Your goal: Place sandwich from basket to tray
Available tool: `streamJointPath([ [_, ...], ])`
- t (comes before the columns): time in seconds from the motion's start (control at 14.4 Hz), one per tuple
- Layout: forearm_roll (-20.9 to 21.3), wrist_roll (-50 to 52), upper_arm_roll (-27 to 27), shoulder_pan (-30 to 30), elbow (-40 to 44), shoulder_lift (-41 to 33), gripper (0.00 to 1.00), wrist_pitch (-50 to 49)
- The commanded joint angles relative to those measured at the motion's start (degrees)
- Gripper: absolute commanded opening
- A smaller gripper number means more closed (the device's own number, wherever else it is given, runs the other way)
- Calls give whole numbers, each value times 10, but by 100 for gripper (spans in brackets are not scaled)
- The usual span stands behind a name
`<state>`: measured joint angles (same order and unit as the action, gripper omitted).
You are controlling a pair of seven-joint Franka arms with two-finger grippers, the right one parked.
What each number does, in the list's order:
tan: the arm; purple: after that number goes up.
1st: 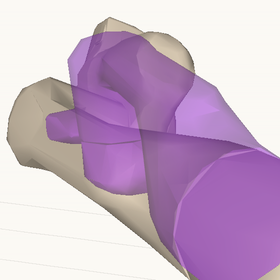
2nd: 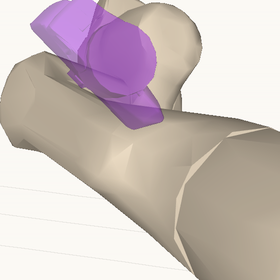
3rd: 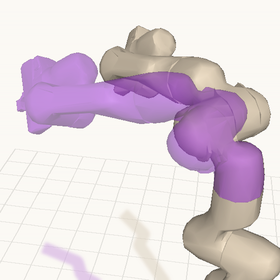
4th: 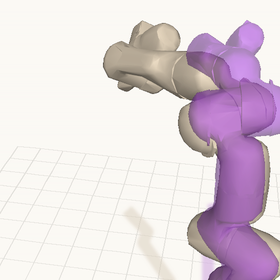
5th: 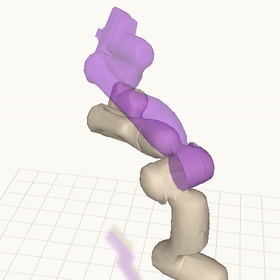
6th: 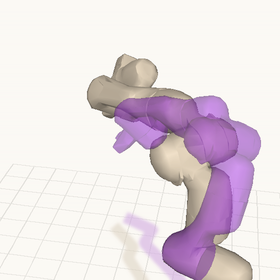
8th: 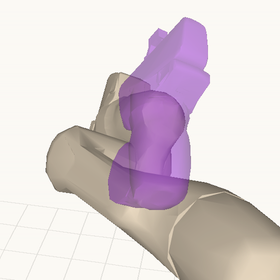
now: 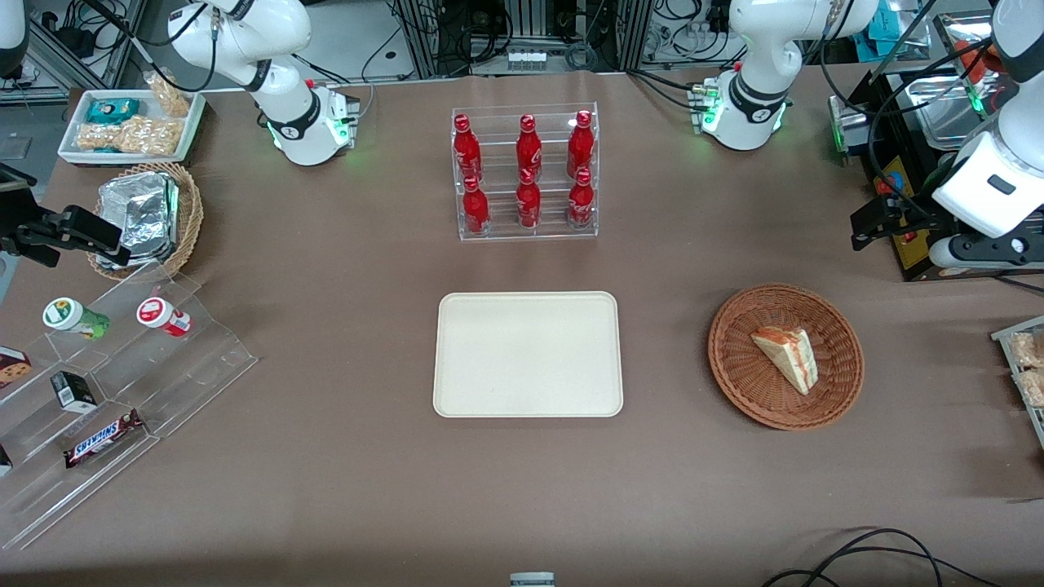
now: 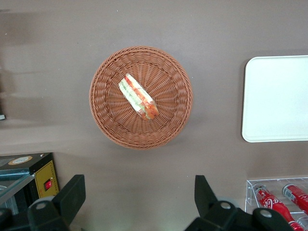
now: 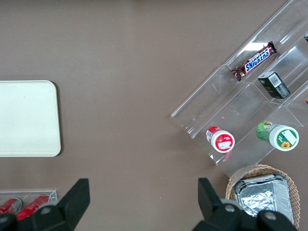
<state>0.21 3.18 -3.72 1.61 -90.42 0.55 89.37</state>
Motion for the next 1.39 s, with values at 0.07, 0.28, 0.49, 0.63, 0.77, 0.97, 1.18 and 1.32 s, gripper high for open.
streamJointPath([
  [0.07,-6,11,3,5,6,3,100,-8],
  [0.28,-6,15,3,5,7,4,100,-13],
  [0.49,-6,15,2,5,4,5,100,-22],
  [0.63,-6,13,3,5,4,3,100,-24],
  [0.77,-5,13,2,6,3,5,100,-25],
  [0.97,-6,10,2,5,-18,18,100,-53],
  [1.18,-3,15,2,6,-25,85,100,-49],
  [1.32,6,15,3,6,-40,117,100,-12],
])
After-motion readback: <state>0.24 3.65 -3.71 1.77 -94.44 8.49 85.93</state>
